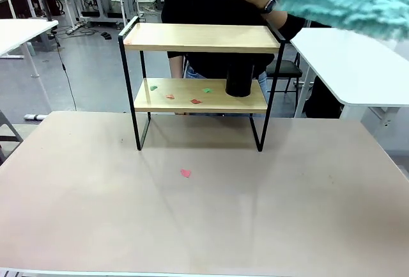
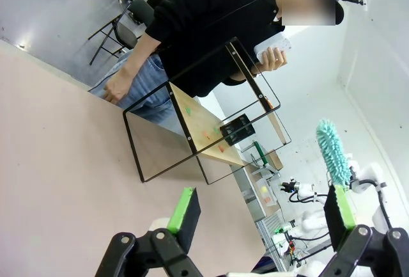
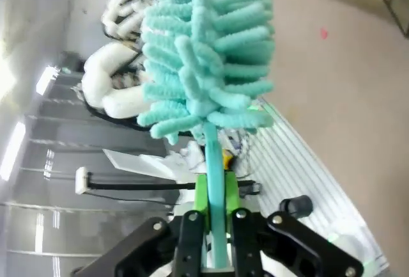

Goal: Clean the shelf.
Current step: Clean the specific tier of the Shelf with the Duster once objects are removed.

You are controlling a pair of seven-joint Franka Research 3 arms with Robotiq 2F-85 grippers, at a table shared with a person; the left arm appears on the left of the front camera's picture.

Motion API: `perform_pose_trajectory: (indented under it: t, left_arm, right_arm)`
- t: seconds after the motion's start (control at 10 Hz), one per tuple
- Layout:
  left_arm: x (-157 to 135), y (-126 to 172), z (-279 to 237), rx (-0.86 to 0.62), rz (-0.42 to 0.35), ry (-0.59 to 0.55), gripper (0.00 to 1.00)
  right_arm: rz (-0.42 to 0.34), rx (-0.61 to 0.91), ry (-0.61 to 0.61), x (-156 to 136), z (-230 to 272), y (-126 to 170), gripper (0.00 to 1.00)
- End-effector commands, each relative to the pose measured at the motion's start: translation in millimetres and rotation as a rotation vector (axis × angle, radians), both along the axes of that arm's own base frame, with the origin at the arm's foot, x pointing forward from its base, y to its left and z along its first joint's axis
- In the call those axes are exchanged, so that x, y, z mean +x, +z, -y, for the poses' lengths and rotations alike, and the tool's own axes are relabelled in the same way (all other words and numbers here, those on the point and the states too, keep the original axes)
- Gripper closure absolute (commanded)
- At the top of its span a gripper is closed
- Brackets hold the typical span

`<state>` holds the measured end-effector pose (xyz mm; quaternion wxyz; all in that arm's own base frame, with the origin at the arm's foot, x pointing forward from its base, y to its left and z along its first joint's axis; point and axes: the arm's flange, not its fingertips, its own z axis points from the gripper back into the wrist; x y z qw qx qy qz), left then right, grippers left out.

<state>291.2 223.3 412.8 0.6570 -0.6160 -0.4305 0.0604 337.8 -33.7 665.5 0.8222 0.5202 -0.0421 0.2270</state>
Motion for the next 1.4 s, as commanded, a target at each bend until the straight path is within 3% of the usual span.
perform_pose_trajectory:
  t: [0.0, 0.3, 0.4, 0.5, 0.6, 0.7, 1.3]
  left_arm:
    - [-5, -1, 6, 0.009, 0.021, -0.007, 0.00]
    - [-5, -1, 6, 0.009, 0.021, -0.007, 0.00]
    - [-5, -1, 6, 0.009, 0.021, -0.007, 0.00]
    - [-5, -1, 6, 0.009, 0.021, -0.007, 0.00]
    - [-5, -1, 6, 0.009, 0.021, -0.007, 0.00]
    - [-5, -1, 6, 0.009, 0.021, -0.007, 0.00]
    - [-5, -1, 6, 0.009, 0.021, -0.007, 0.00]
  right_arm:
    - [0.074, -0.117, 0.041, 31, -58, 15, 1.00]
    - [0.184, -0.246, 0.084, 38, -124, 8, 1.00]
    - [0.140, -0.329, 0.082, 14, -112, 5, 1.00]
    - [0.153, -0.201, 0.096, 41, -130, 14, 1.00]
    - [0.153, -0.201, 0.096, 41, -130, 14, 1.00]
    - [0.156, -0.263, 0.106, 36, -130, 9, 0.88]
    - [0.242, -0.328, 0.124, 100, -183, 8, 0.88]
